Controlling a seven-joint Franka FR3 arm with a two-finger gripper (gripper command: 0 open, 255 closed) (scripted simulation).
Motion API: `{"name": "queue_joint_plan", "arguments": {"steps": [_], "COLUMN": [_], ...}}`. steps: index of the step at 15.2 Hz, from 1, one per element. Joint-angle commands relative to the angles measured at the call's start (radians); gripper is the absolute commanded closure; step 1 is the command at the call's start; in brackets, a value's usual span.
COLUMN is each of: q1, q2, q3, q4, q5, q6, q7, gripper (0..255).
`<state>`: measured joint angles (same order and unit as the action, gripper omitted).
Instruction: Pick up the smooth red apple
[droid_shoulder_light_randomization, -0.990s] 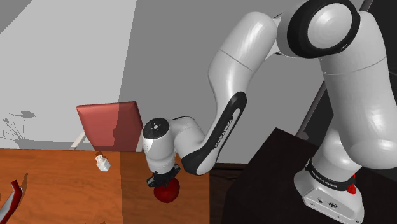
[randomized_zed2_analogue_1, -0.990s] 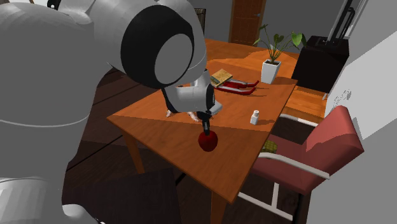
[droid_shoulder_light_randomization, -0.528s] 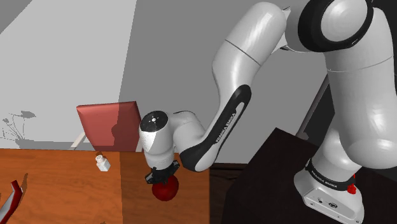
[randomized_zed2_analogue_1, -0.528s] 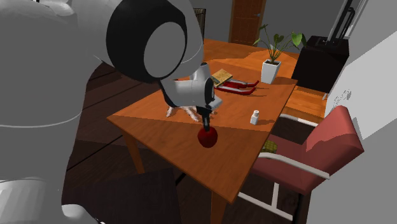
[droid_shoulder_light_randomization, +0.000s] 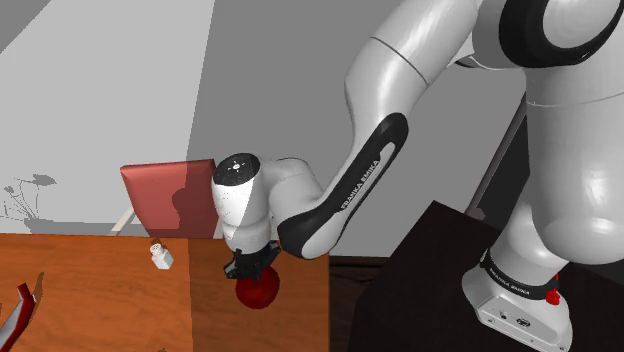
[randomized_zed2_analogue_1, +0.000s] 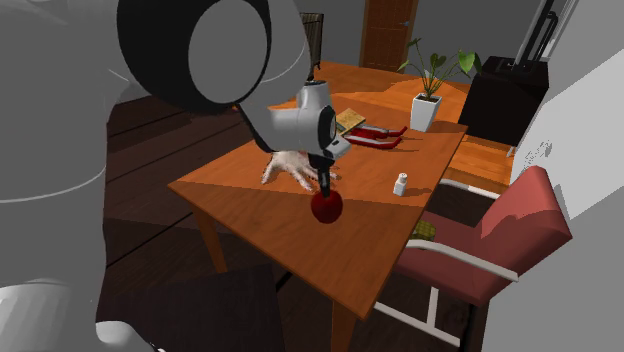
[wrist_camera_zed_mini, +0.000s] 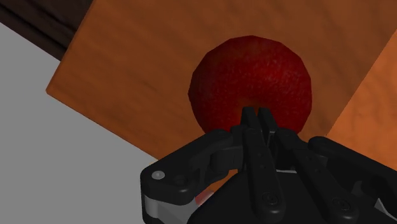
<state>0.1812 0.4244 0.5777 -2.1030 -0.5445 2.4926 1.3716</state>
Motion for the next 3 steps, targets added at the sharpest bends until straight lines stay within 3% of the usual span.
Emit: {"name": "queue_joint_plan", "arguments": {"steps": [1, 3], "q1": [-0.013, -0.014], "q2": [-0.023, -0.024], "q3": [0.015, 0.016], "q4": [-0.003, -0.003], "q5": [0.023, 0.025], "q6": [-0.015, -0.017], "q7": [-0.018, -0.02], "gripper": [255, 255]}}
